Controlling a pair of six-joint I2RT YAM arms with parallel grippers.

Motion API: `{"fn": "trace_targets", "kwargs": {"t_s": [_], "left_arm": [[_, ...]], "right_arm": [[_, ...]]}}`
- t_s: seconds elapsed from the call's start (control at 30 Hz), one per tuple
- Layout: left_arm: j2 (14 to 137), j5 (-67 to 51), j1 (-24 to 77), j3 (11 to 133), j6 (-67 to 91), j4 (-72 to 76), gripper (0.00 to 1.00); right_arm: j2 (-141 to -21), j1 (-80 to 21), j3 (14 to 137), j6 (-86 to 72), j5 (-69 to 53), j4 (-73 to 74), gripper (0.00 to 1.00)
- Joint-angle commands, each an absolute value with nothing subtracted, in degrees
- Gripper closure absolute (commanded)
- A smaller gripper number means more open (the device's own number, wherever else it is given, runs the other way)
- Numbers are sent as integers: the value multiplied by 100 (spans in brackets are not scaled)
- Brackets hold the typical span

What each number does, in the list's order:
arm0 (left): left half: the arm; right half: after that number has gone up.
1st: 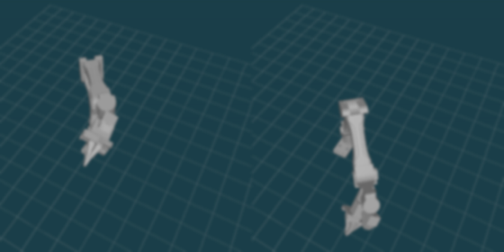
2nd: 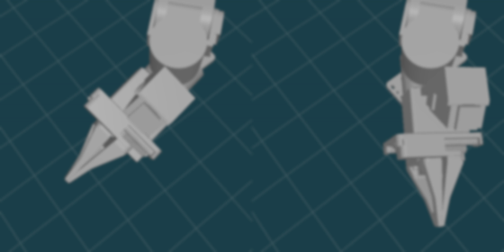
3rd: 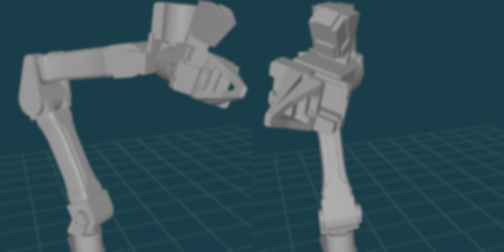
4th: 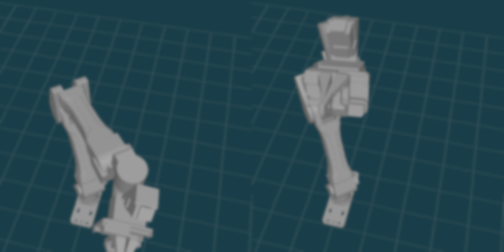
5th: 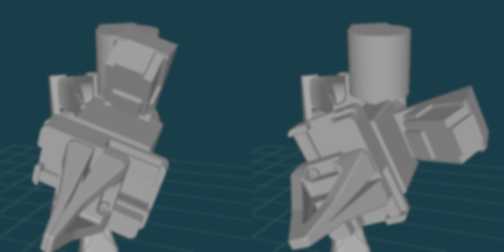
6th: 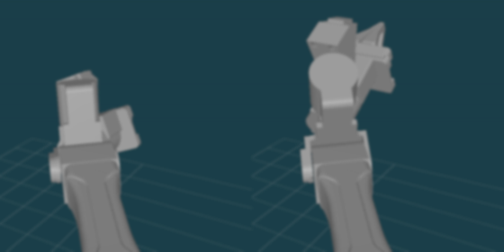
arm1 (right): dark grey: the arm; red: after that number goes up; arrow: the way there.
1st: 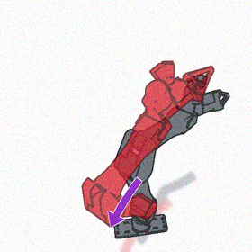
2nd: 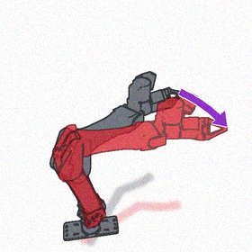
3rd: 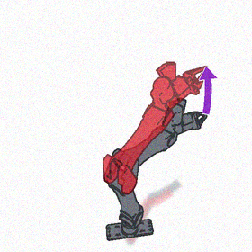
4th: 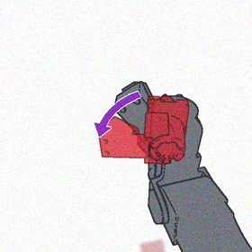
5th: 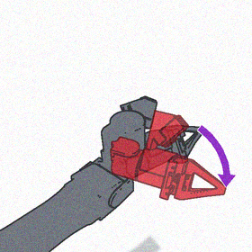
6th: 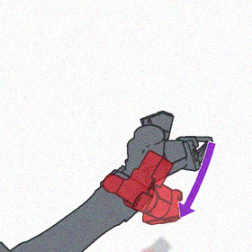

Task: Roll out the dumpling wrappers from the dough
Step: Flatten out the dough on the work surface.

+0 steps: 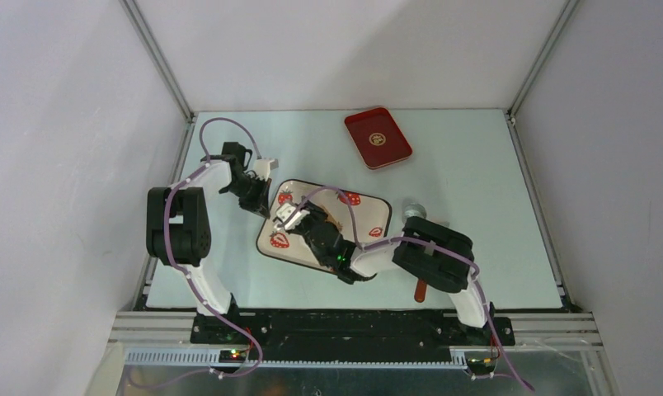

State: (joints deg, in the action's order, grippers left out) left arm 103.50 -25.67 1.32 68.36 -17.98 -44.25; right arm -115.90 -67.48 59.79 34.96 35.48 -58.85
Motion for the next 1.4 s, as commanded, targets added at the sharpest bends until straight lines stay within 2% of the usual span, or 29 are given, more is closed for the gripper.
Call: {"fn": "trace_targets", "kwargs": {"t_s": [0.0,0.37,1.37], "left_arm": [[10166,-2583,105,6806,-1758,-4410,100],[10136,-2588,105,6816,-1760,-4411,100],[10090,-2600,105,6811,-1763,-4407,100]], "right_arm": [[-11929,-6879,6020,2964,3688,-5876,100],[-12544,-7031,6029,3063,3707,-6154,100],[-12724,-7653,6029,3352,3542,-6539,100]]}}
